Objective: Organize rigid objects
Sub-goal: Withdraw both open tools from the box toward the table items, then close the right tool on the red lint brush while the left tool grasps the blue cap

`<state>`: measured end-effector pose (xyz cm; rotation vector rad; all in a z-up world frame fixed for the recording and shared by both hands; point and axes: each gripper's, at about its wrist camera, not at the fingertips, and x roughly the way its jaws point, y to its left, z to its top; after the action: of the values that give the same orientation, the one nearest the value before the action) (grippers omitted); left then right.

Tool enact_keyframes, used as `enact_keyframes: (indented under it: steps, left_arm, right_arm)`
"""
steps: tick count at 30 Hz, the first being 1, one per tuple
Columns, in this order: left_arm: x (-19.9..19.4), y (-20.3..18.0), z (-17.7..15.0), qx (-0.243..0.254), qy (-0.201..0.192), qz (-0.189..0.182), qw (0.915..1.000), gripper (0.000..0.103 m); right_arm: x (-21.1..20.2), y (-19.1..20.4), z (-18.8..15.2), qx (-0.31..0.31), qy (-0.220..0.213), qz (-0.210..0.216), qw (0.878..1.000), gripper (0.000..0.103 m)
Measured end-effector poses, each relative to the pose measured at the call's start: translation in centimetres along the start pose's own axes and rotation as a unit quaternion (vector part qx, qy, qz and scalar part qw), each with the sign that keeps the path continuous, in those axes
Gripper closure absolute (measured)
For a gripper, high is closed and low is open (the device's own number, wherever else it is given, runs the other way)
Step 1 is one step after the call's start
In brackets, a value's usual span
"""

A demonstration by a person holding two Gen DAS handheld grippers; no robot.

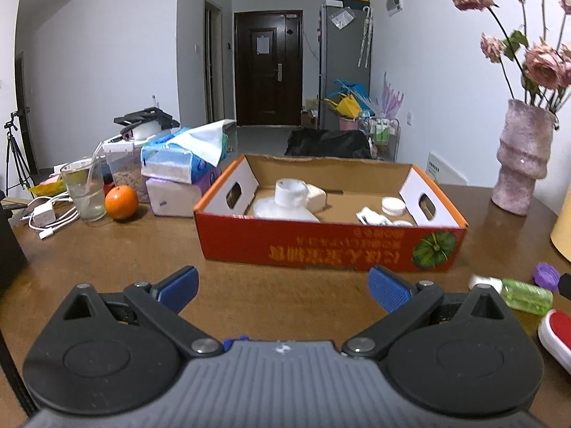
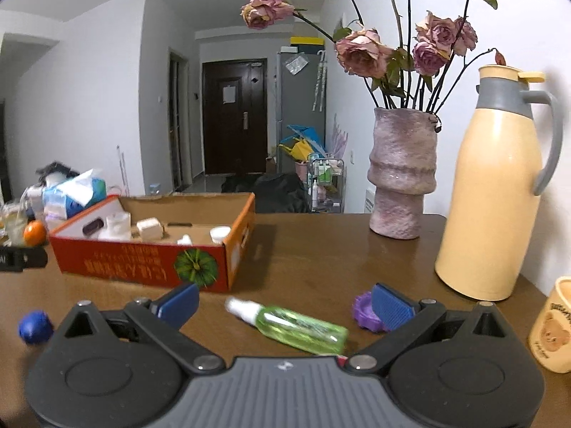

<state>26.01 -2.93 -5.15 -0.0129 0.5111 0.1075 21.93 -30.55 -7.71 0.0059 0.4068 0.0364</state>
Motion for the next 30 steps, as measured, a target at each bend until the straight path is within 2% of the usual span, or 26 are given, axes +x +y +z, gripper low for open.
enact_keyframes:
  steps: [9, 13, 19, 21, 23, 26, 30]
  left_arm:
    - [-1.9, -1.0, -2.1, 0.001, 0.02, -0.008, 0.9998, 0.0]
    - [-2.2, -1.3, -2.8, 0.002, 0.031, -0.009, 0.9995, 0.0]
    - [-2.3, -1.3, -3.7, 0.0, 0.048, -0.008, 0.9988, 0.0]
    - [-2.4, -1.4, -4.0, 0.002, 0.053, -0.008, 0.9986, 0.0]
    - [-2.4, -1.4, -4.3, 0.005, 0.056, -0.008, 0.9984, 0.0]
    - [-2.4, -1.4, -4.7, 0.008, 0.062, -0.006, 0.998, 0.0]
    - [-2.3, -1.2, -4.9, 0.008, 0.065, -0.006, 0.9978, 0.0]
  right_arm:
    - [-1.2, -3.8, -2.5, -0.053, 0.058, -0.004, 0.997, 0.0]
    - [-1.1, -5.0, -3.9, -0.071, 0.095, 0.004, 0.993, 0.0]
    - [-0.7, -5.9, -5.3, -0.076, 0.129, 0.024, 0.989, 0.0]
    - [-0.5, -6.2, -5.6, -0.068, 0.139, 0.032, 0.987, 0.003]
    - [-0.1, -6.3, -5.8, -0.058, 0.151, 0.04, 0.986, 0.013]
    - [0.6, -6.3, -6.2, -0.049, 0.166, 0.045, 0.984, 0.02]
    - [0.9, -6.4, -6.2, -0.031, 0.163, 0.05, 0.985, 0.033]
